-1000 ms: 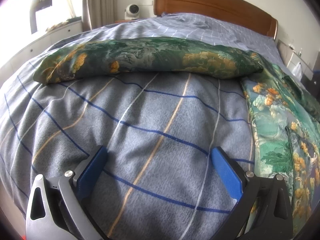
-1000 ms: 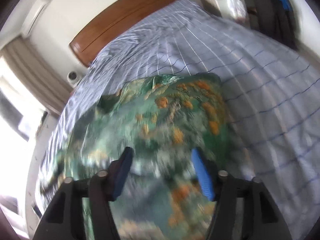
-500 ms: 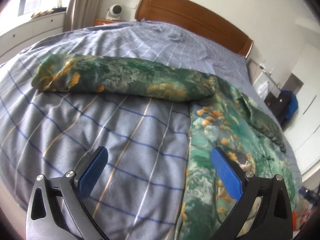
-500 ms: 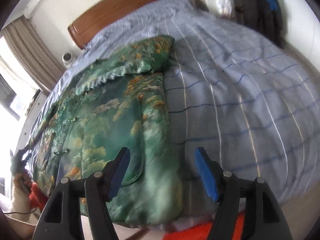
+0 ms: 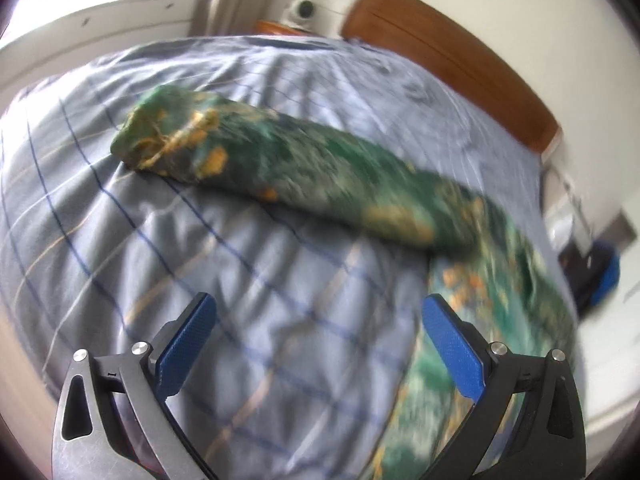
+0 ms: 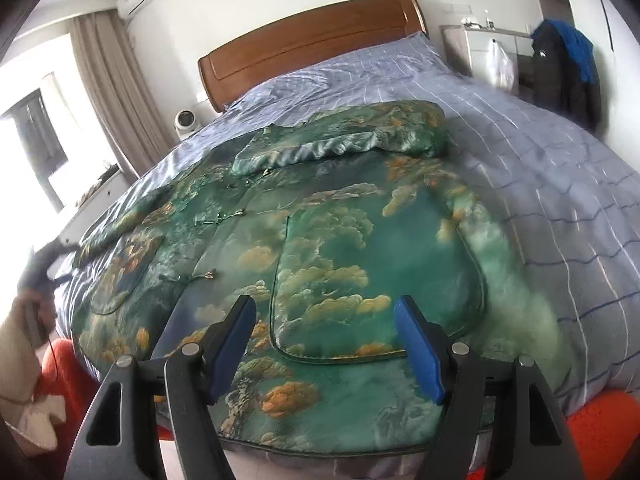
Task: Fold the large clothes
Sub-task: 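Lay the lifted jacket part back down and open the right gripper, then grasp the rolled jacket sleeve with the left gripper and lift it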
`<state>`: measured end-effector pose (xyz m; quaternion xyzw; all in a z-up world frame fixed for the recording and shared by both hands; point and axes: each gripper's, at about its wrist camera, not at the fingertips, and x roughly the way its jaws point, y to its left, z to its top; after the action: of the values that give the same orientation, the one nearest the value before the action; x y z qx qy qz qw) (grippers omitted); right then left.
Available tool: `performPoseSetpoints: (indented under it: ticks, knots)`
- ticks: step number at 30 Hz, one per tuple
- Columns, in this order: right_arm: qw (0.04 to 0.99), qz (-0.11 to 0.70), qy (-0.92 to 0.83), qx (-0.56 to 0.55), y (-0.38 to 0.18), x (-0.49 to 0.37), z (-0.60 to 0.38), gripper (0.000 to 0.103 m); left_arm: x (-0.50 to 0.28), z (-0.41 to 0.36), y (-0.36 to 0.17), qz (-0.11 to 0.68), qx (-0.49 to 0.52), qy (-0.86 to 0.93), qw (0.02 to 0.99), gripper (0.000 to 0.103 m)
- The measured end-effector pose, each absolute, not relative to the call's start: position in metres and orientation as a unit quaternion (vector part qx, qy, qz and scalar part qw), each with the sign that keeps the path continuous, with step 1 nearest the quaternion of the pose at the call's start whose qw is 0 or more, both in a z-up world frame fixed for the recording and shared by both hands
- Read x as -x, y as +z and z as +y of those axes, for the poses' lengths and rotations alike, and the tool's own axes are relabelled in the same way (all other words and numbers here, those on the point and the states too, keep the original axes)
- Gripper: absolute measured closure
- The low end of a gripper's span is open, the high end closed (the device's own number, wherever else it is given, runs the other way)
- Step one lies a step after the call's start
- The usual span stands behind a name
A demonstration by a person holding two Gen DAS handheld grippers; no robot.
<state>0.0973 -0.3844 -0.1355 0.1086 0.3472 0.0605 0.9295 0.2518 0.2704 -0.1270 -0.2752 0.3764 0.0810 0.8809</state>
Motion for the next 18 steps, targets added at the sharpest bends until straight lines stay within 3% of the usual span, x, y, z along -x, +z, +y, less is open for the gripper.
performPoseSetpoints:
  ticks: [7,13,14,15,16,17,18]
  knots:
    - [0.928,0.353,0.057,-0.108,-0.141,-0.098,-0.383,0.032,-0.283,0.371,-0.162,0.331,0.444,0.177,0.814,0.001]
    - [0.922,0.37,0.063,-0.097,-0.147,-0.105,-0.376,0.032,-0.295,0.419,-0.191,0.296,0.521,0.219,0.77,0.004]
    - [0.92,0.375,0.064,-0.095,-0.149,-0.106,-0.374,0.032,-0.299,0.423,-0.189,0.289,0.516,0.221,0.775,0.017]
    - [0.919,0.378,0.066,-0.092,-0.151,-0.108,-0.372,0.032,-0.301,0.426,-0.188,0.285,0.511,0.219,0.781,0.049]
    - [0.918,0.38,0.067,-0.091,-0.152,-0.109,-0.371,0.032,-0.308,0.43,-0.188,0.293,0.503,0.217,0.783,0.066]
    - [0.918,0.38,0.068,-0.088,-0.152,-0.109,-0.37,0.032,-0.31,0.433,-0.188,0.299,0.496,0.219,0.785,0.09]
    - [0.918,0.38,0.069,-0.086,-0.153,-0.11,-0.368,0.032,-0.31,0.437,-0.187,0.298,0.493,0.213,0.789,0.092]
